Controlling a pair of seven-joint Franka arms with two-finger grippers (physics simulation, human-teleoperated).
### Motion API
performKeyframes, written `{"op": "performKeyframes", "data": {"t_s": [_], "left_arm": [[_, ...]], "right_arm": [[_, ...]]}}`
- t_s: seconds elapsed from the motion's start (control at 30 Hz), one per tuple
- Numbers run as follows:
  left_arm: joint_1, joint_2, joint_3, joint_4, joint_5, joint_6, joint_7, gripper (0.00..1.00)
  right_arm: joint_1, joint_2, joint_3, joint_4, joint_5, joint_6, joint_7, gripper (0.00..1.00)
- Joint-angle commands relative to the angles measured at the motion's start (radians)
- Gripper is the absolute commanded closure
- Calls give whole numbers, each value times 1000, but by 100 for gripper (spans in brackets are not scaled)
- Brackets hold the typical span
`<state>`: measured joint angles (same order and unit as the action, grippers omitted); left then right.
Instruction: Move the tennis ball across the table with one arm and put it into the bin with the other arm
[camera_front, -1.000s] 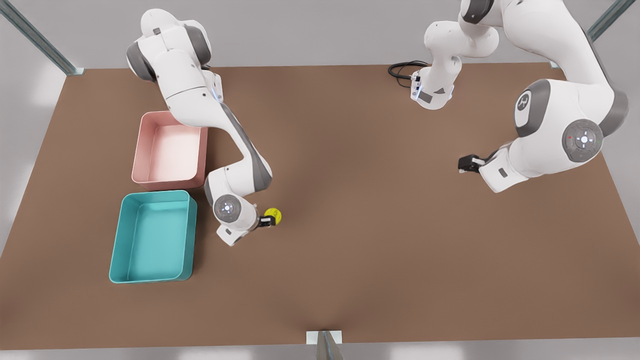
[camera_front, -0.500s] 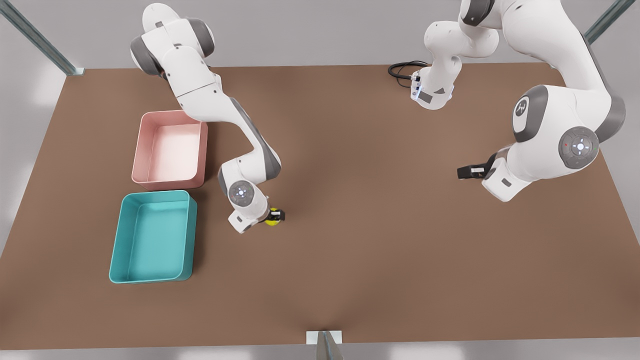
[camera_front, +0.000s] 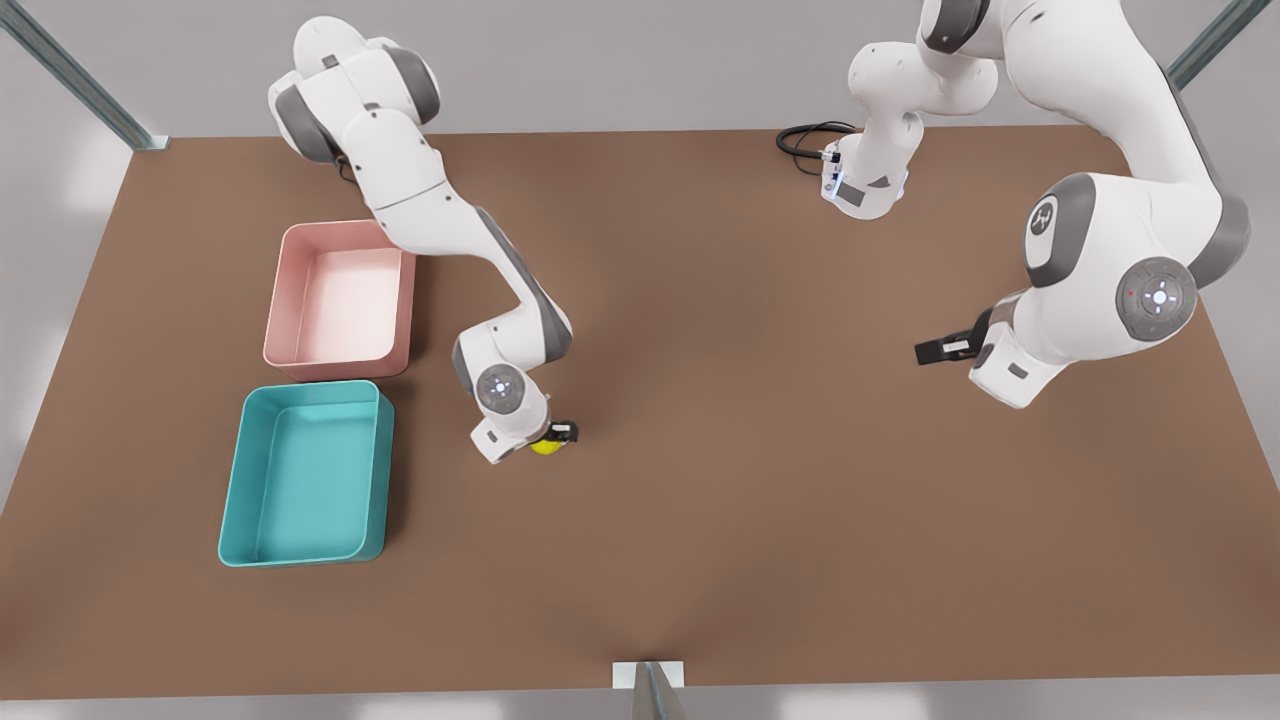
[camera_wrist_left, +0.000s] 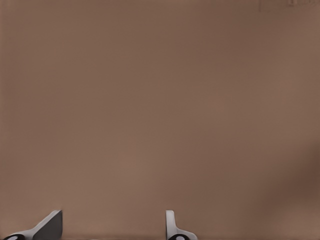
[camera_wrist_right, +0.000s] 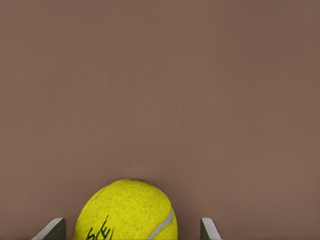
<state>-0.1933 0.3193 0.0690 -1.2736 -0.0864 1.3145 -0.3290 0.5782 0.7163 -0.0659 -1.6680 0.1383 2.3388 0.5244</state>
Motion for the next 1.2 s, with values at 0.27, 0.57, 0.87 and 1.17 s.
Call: {"op": "performKeyframes", "data": {"t_s": [0.27, 0.57, 0.87, 1.17], "left_arm": [[0, 1, 0, 0, 1, -1, -88, 0], [0, 3, 0, 0, -1, -3, -93, 0], [0, 9, 0, -1, -1, -3, -93, 0], [-2, 9, 0, -1, 1, -6, -91, 0]], "right_arm": [[17, 26, 0, -7, 0, 27, 43, 0], [15, 37, 0, -7, 0, 40, 34, 3], [0, -8, -2, 10, 0, 37, 26, 32], [-350, -141, -75, 65, -26, -124, -808, 32]]}}
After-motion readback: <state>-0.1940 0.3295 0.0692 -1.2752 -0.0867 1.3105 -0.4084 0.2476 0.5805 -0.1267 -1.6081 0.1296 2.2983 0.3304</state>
